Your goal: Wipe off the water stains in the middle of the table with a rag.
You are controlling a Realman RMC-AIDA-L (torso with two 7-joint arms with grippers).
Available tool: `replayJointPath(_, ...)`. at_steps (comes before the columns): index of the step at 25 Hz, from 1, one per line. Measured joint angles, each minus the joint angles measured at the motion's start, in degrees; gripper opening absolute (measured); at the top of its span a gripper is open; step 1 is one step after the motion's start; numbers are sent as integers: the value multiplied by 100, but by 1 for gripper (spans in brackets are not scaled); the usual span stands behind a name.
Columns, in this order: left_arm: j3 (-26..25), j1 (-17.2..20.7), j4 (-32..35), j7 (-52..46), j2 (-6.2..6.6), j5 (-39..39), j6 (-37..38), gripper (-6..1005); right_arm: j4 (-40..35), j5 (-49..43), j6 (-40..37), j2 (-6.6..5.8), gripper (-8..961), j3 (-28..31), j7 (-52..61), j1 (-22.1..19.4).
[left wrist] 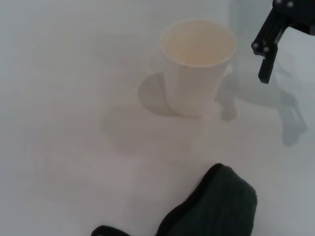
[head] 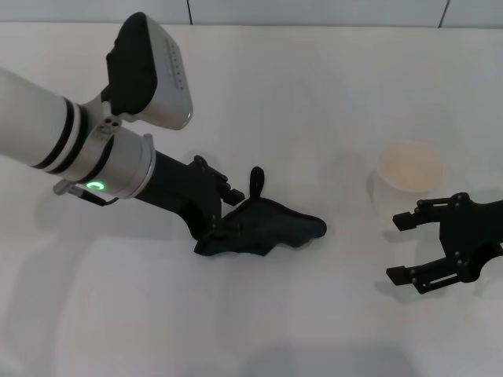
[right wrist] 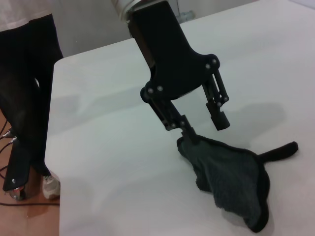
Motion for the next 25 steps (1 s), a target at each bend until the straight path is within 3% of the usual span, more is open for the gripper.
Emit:
replayJointPath(4,-27,246,309,115,4,-3,2,384,0,10,-1,0,869,27,-1,-10)
replayJointPath(9,-245,903,1018,550,3,-266,63,630,82,62,-117,0,869,366,-189,-28)
replayJointPath(20,-1899,1643,755,1993,8,-1269,1229,634,657,175,-412,-10,869,884,-870,106)
replayJointPath(25,-2123,1692,392,2292,42,-1218,1408,632,837,370,-420,-1,868,886,-1102,123)
